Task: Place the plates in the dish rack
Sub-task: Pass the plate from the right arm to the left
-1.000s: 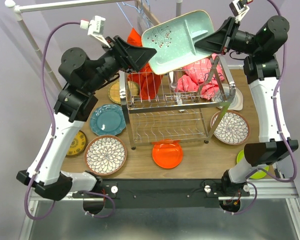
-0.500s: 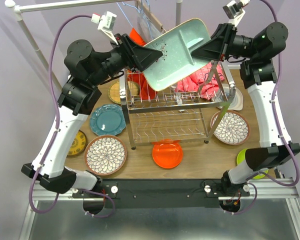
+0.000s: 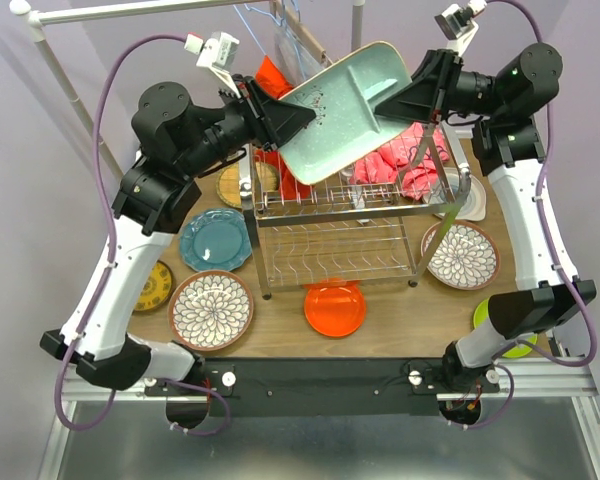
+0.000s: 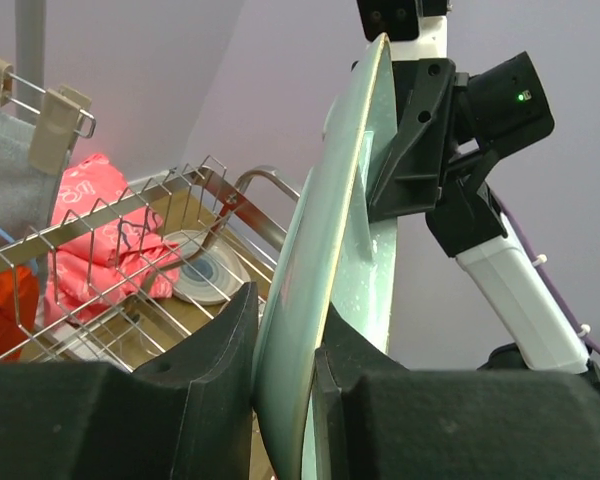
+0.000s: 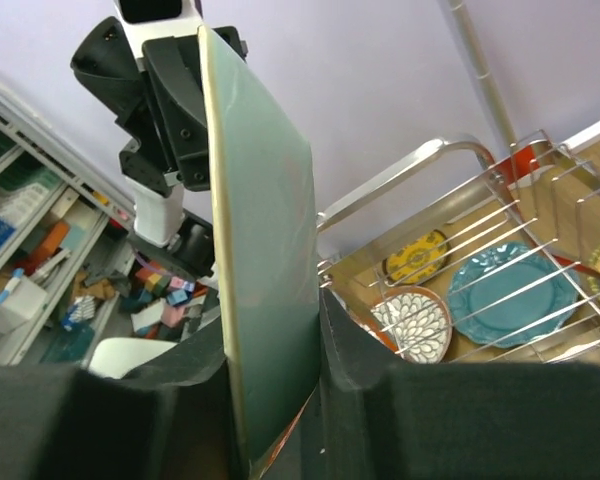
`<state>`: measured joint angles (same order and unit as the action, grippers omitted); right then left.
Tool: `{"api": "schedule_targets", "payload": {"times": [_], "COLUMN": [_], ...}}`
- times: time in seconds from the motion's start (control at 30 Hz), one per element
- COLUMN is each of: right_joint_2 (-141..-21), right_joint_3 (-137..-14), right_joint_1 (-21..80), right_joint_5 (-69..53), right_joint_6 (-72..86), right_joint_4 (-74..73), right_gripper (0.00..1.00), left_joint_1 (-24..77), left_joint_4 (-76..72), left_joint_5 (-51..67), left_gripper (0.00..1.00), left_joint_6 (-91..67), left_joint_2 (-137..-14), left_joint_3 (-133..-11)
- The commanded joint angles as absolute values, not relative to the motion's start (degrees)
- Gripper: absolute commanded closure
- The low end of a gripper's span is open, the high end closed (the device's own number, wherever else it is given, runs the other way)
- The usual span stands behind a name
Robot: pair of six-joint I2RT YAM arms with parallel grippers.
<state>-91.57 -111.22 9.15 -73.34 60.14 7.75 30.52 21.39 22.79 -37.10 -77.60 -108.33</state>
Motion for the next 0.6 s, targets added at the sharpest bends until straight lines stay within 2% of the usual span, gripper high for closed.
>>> {"api": "schedule_targets", "payload": {"times": [0.0, 0.07, 0.1, 0.2, 0.57], "right_joint_2": [-89.91, -89.74, -89.74, -89.56, -87.72], "right_joint_3": [-112.06, -112.06, -112.15, -113.11, -112.94], "right_joint_1": [9.14, 9.14, 9.14, 9.14, 4.76], "right_joint_5": [-74.27, -74.09, -74.09, -74.00, -71.81], "right_joint_6": [60.29, 59.68, 59.33, 57.92, 47.21], "right_joint_4": [11.95, 11.95, 11.87, 11.34, 3.09], "right_gripper": [0.49, 0.34, 0.22, 0.11, 0.09], "left_joint_1": [30.67, 30.67, 30.67, 30.67, 30.67], "left_joint_4": [29.35, 29.18, 29.09, 28.65, 28.65], "left_joint_5": [19.97, 18.55, 16.80, 12.94, 0.44], "left_gripper": [1.00, 1.00, 1.00, 1.00, 1.00], "left_joint_6": [-31.73, -31.20, -30.94, -30.41, -30.85], "left_joint_2": [-71.99, -69.62, -68.83, -65.75, -57.40], "left_joint_3": [-109.60, -108.81, -108.72, -108.46, -105.03]}}
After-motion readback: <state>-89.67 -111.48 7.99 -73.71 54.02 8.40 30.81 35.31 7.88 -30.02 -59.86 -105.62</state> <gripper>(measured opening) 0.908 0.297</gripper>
